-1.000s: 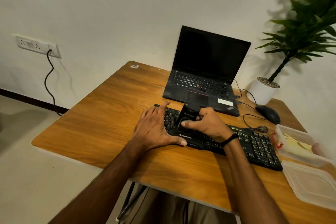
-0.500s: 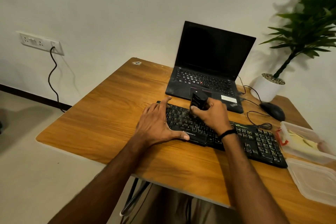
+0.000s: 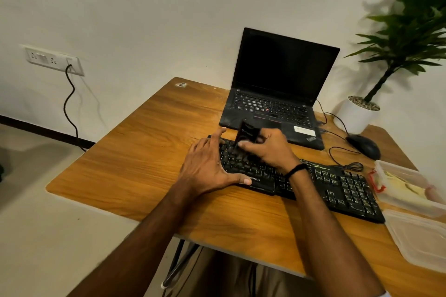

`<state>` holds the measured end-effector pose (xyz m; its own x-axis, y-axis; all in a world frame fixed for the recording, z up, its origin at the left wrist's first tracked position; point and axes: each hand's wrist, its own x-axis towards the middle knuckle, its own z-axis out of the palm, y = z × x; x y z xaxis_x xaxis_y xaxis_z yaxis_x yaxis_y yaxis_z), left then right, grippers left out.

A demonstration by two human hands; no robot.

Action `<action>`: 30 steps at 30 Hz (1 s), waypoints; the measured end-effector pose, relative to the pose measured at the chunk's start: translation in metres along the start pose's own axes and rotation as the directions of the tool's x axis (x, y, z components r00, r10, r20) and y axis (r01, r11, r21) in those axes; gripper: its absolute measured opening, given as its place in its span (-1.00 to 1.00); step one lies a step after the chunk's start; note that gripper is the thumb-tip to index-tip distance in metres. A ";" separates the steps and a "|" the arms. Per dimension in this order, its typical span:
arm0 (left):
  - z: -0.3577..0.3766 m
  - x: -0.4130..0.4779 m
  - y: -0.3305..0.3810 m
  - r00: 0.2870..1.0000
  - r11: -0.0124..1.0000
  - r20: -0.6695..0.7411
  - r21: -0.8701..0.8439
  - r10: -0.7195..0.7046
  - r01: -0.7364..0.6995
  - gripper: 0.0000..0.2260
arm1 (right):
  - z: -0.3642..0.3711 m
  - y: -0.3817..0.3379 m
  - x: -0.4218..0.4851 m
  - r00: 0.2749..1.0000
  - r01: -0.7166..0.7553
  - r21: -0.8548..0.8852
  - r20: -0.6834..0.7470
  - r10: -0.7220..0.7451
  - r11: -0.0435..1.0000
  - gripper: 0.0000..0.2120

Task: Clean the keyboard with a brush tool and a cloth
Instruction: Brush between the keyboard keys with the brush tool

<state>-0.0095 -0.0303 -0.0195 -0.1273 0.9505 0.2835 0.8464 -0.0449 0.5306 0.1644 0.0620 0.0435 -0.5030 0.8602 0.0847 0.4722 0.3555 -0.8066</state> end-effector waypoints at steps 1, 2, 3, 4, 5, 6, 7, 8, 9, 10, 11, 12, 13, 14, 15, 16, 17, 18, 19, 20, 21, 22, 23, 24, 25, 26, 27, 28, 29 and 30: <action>0.000 0.000 0.000 1.000 1.000 0.001 -0.001 -0.001 0.001 0.28 | 0.000 -0.003 0.001 0.991 -0.009 -0.100 -0.131 -0.004 0.995 -0.77; 0.001 -0.001 0.000 1.000 1.000 0.002 0.000 0.000 0.000 0.27 | 0.000 -0.001 0.003 0.985 -0.007 -0.119 -0.169 -0.013 0.993 -0.74; 0.000 -0.001 0.001 1.000 1.000 0.000 0.003 0.002 -0.002 0.27 | 0.001 0.001 0.004 0.994 0.004 -0.082 -0.112 -0.014 0.997 -0.71; 0.000 -0.001 0.001 1.000 1.000 -0.005 0.005 0.004 -0.004 0.27 | 0.003 0.003 0.005 1.000 0.004 0.004 0.007 -0.004 1.000 -0.68; -0.001 -0.001 0.002 1.000 1.000 -0.007 0.005 0.002 -0.002 0.27 | 0.005 0.003 0.003 0.993 -0.013 0.079 0.114 0.003 0.997 -0.67; -0.001 0.000 0.002 1.000 1.000 -0.008 0.002 -0.003 0.003 0.28 | 0.007 0.001 0.003 0.989 -0.001 0.097 0.148 -0.014 0.995 -0.67; -0.002 0.000 0.002 1.000 1.000 -0.007 0.001 -0.007 0.007 0.28 | 0.008 0.001 0.006 0.993 0.019 0.076 0.116 -0.028 0.997 -0.69; -0.001 0.001 0.002 1.000 1.000 -0.006 0.003 -0.009 0.009 0.29 | 0.007 0.001 0.009 0.999 0.044 0.006 0.023 -0.044 0.999 -0.74; -0.001 0.000 0.001 1.000 1.000 -0.003 0.007 -0.009 0.009 0.29 | 0.006 -0.001 0.010 0.995 0.044 -0.083 -0.089 -0.052 0.996 -0.78; -0.001 0.000 0.002 1.000 1.000 0.001 0.008 -0.009 0.009 0.29 | 0.006 -0.001 0.010 0.989 0.026 -0.097 -0.144 -0.040 0.995 -0.80; 0.000 0.000 0.002 1.000 1.000 0.003 0.007 -0.008 0.008 0.29 | 0.007 0.000 0.011 0.991 0.028 -0.061 -0.126 -0.035 0.998 -0.80; -0.001 0.000 0.003 1.000 1.000 0.000 0.005 -0.007 0.007 0.29 | 0.009 0.002 0.010 0.999 0.024 0.021 -0.048 -0.023 0.999 -0.79; -0.002 0.000 0.003 1.000 1.000 -0.003 0.001 -0.007 0.007 0.29 | 0.012 0.002 0.009 1.000 0.014 0.081 0.025 -0.017 0.997 -0.77; -0.002 0.000 0.003 1.000 1.000 -0.005 -0.004 -0.006 0.006 0.29 | 0.014 0.002 0.007 0.998 0.023 0.094 0.052 -0.028 0.995 -0.76; -0.003 0.000 0.003 1.000 1.000 -0.007 -0.007 -0.005 0.005 0.29 | 0.013 0.002 0.006 0.998 0.034 0.086 0.051 -0.038 0.996 -0.76; -0.002 0.000 0.003 1.000 1.000 -0.007 -0.005 -0.003 0.003 0.29 | 0.009 0.002 0.006 0.999 0.035 0.073 0.036 -0.038 0.997 -0.76; -0.002 0.000 0.002 1.000 1.000 -0.004 -0.001 -0.004 0.004 0.30 | 0.003 0.003 0.005 0.999 0.023 0.054 0.029 -0.024 0.998 -0.76; -0.001 0.000 0.002 1.000 1.000 0.002 0.003 -0.006 0.006 0.30 | -0.005 0.005 0.004 1.000 -0.001 0.027 0.031 0.000 1.000 -0.76; -0.001 0.000 0.001 1.000 1.000 0.006 0.003 -0.009 0.009 0.30 | -0.015 0.009 0.004 0.999 -0.024 0.005 0.039 0.024 1.000 -0.75; -0.001 0.000 0.002 1.000 1.000 0.006 0.001 -0.012 0.012 0.31 | -0.024 0.013 0.003 0.998 -0.038 -0.016 0.051 0.039 0.999 -0.73; 0.000 0.000 0.002 1.000 1.000 0.007 -0.002 -0.014 0.014 0.31 | -0.031 0.016 0.003 0.997 -0.045 -0.037 0.058 0.047 0.998 -0.70; 0.000 0.000 0.003 1.000 1.000 0.005 -0.003 -0.014 0.014 0.31 | -0.034 0.015 0.004 0.996 -0.050 -0.049 0.065 0.053 0.998 -0.67; 0.000 0.000 0.003 1.000 1.000 0.002 -0.004 -0.014 0.014 0.31 | -0.031 0.012 0.005 0.996 -0.050 -0.052 0.078 0.054 0.997 -0.65; 0.000 0.000 0.002 1.000 1.000 -0.001 -0.007 -0.013 0.013 0.31 | -0.022 0.008 0.007 0.994 -0.043 -0.043 0.096 0.047 0.998 -0.64; -0.001 -0.001 0.002 1.000 1.000 -0.003 -0.013 -0.013 0.013 0.31 | -0.011 0.004 0.008 0.992 -0.027 -0.019 0.123 0.029 0.999 -0.65; -0.001 -0.002 0.002 1.000 1.000 -0.006 -0.022 -0.012 0.012 0.32 | 0.002 0.001 0.010 0.990 -0.007 0.005 0.143 0.006 1.000 -0.66; -0.002 -0.002 0.002 1.000 0.999 -0.011 -0.033 -0.010 0.010 0.32 | 0.014 0.000 0.011 0.990 0.018 0.024 0.141 -0.022 1.000 -0.67; -0.002 -0.002 0.003 1.000 0.999 -0.014 -0.048 -0.010 0.009 0.33 | 0.020 -0.001 0.012 0.993 0.036 0.040 0.113 -0.040 0.999 -0.68; -0.003 -0.002 0.003 1.000 0.998 -0.014 -0.068 -0.013 0.012 0.33 | 0.022 -0.001 0.015 0.998 0.046 0.030 0.048 -0.047 0.998 -0.70; -0.004 -0.002 0.003 1.000 0.996 -0.013 -0.084 -0.020 0.019 0.34 | 0.020 -0.002 0.016 0.998 0.046 -0.018 -0.044 -0.047 0.999 -0.75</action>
<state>-0.0087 -0.0337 -0.0156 -0.1508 0.9471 0.2833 0.7972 -0.0530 0.6014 0.1412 0.0680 0.0344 -0.4924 0.8578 0.1477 0.4614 0.4010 -0.7914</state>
